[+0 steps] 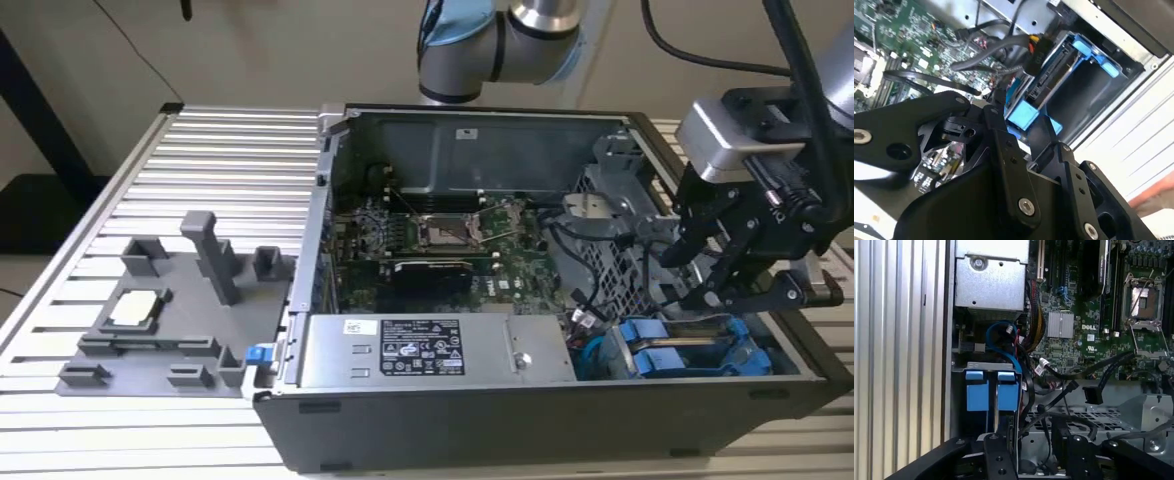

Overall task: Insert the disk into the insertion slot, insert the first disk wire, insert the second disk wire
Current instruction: 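Insert the first disk wire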

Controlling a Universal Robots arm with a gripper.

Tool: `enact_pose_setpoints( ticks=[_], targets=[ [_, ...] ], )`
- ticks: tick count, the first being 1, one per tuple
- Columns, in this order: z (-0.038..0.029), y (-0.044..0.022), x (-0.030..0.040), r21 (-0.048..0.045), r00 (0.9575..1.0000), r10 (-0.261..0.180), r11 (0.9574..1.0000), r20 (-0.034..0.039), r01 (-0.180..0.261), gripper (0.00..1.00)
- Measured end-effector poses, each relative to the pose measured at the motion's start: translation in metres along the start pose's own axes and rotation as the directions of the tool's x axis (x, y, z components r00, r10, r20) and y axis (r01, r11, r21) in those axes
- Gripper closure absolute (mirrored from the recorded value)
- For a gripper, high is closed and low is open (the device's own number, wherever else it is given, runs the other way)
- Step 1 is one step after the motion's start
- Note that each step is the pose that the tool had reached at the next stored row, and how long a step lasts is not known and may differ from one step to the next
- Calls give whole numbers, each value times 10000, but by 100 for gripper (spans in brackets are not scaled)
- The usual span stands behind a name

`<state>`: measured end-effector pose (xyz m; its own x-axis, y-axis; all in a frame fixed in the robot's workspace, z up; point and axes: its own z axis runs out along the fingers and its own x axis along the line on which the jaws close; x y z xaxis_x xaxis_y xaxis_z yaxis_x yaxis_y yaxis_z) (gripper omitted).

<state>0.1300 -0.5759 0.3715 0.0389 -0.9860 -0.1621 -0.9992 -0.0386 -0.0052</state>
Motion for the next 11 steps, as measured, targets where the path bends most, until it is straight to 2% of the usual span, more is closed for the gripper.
enact_pose_setpoints(
  ticks=[1, 2, 3, 9, 10, 11],
  targets=[
    [0, 0, 1, 71, 9998, -11, 10000, 173, 10, 53],
    [0, 0, 3, 133, 9996, -24, 9999, 282, 20, 53],
    [-6, -1, 4, 160, 9994, -35, 9999, 342, 30, 53],
    [-128, -2, -13, 171, 9989, -50, 9998, 476, 42, 53],
    [-133, -2, -13, 184, 9983, -53, 9998, 576, 43, 53],
    [-133, -2, -10, 203, 9973, -57, 9998, 728, 42, 53]
  ],
)
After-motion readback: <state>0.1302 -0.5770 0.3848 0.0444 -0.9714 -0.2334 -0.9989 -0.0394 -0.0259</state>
